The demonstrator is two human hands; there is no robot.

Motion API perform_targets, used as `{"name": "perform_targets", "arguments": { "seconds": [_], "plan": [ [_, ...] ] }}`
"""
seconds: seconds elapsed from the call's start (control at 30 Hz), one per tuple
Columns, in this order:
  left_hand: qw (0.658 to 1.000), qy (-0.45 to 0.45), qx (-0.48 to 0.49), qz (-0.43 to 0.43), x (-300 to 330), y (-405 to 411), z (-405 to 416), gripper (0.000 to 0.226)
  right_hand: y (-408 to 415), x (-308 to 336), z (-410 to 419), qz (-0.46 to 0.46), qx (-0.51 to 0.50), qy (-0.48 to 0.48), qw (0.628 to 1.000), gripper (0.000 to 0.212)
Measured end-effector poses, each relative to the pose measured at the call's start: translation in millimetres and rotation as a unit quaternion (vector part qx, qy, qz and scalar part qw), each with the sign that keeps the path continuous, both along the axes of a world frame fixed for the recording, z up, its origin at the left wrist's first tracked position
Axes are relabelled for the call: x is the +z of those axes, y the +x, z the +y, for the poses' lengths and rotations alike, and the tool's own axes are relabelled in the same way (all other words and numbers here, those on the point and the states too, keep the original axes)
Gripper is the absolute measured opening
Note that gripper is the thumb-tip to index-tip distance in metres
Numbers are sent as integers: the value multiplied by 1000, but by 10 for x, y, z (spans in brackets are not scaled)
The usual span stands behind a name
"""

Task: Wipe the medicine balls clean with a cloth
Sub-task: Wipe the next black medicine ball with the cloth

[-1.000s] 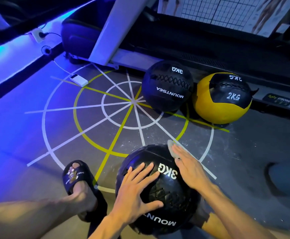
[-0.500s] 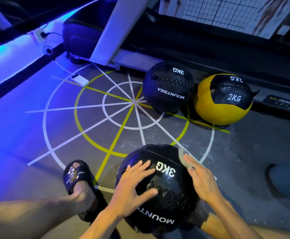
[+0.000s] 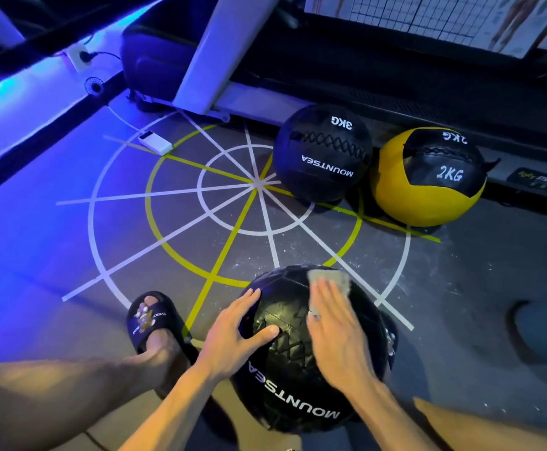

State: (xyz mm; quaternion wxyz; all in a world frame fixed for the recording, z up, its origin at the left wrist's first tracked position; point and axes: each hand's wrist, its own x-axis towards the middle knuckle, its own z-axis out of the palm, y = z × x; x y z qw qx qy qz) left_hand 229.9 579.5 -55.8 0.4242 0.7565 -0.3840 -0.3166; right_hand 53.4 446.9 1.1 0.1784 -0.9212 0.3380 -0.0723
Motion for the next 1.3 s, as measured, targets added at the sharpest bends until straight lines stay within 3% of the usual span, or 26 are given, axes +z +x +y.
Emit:
{"name": "perform_targets", "arguments": {
  "seconds": [0.1, 0.23, 0.3, 0.4, 0.5, 0.57, 0.63, 0.73, 0.83, 0.93, 1.0, 1.07, 1.17, 1.23, 1.3],
  "plan": [
    [1000, -1, -11, 0, -28, 11, 32, 83, 8, -13, 237, 63, 214, -107, 969, 63],
    [999, -17, -1, 32, -81, -16, 96, 86, -368, 26, -116, 47, 299, -87, 949, 71],
    [999, -21, 0, 28, -82, -35, 96, 87, -559, 30, -315, 7, 240, -7, 971, 65],
    [1000, -19, -12, 8, -31, -53, 72, 89, -751, -85, -474, -47, 61, 91, 993, 54],
    [999, -20, -27, -2, -19, -79, 71, 94, -754, -70, -569, -53, -145, 208, 966, 46],
    [999, -23, -29, 7, -31, -114, 69, 95, -674, 4, -631, -33, -224, 259, 939, 46],
    [999, -27, -28, 8, -38, -145, 58, 95, -486, 87, -668, -11, -223, 261, 939, 47],
    [999, -22, -28, 2, -34, -165, 32, 97, 5, 97, -708, 64, -163, 185, 967, 48],
    [999, -17, -30, -11, -47, -167, 4, 100, 566, 130, -551, 71, -33, 120, 990, 43],
    [999, -19, -26, -22, -70, -169, 8, 98, 731, 103, -363, 92, 145, 71, 983, 46],
    [999, -27, -23, -19, -84, -174, 18, 93, 575, 142, -576, 94, 104, 107, 984, 44],
    [999, -32, -18, -19, -108, -151, 31, 90, 285, 113, -935, 117, -10, 128, 985, 44],
    [999, -26, -17, -9, -123, -111, 40, 91, -132, 104, -1201, 157, -176, 189, 953, 69],
    [1000, -21, -21, -5, -102, -95, 27, 91, -117, 96, -1079, 133, -204, 202, 949, 66],
    [999, -16, -28, -5, -75, -84, -5, 92, 139, 122, -904, 103, -148, 166, 970, 49]
  ]
}}
